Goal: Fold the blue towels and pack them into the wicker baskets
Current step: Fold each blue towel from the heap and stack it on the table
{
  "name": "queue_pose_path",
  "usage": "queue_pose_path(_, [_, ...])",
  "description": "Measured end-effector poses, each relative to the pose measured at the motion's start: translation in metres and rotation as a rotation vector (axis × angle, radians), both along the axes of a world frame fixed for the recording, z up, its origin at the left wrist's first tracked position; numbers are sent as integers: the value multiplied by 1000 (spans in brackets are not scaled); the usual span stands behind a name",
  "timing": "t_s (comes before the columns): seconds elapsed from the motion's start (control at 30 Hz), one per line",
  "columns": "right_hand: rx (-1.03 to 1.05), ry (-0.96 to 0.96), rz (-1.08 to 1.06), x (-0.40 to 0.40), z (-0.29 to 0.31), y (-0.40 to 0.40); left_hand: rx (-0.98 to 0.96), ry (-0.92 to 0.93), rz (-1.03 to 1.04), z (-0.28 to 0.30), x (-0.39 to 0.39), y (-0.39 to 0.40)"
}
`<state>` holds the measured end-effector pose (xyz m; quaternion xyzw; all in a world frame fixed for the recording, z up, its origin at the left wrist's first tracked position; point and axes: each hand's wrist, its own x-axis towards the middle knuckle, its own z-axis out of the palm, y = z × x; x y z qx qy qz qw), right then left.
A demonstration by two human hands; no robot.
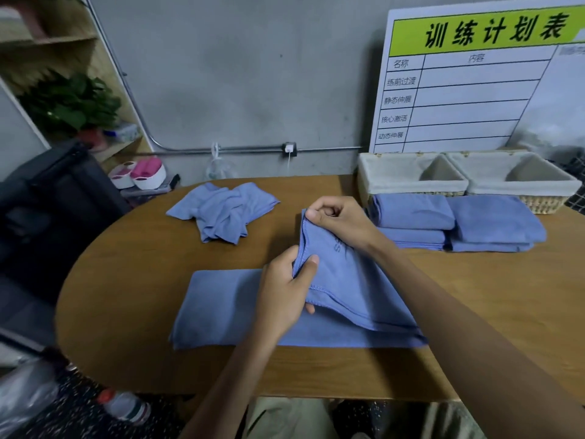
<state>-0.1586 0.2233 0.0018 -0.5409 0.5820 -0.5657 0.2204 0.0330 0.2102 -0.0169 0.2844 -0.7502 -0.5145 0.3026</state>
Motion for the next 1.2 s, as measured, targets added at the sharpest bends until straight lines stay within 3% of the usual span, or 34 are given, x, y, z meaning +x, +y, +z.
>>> queue_pose_path(0.37, [-7,-62,54,58,-5,-51,-33,-34,79,-3,66,-40])
queue_pose_path(0.63, [28,39,154,104,-17,-97,10,-79,144,-17,115,-74])
queue_pose_path(0.83, [-7,-6,152,128,-15,-118,-93,-72,191,-11,142,-86])
queue_pose_path(0.93, [46,71,112,142,-29,-139,-229,-179,319,-26,153,-100])
queue_pose_path(1.07, [235,351,31,158,-67,-151,-374,-412,480,-62,168,-109])
queue_pose_path(1.2, [184,507,-55,163,-89,-147,-421,-462,520,-80,169,-108])
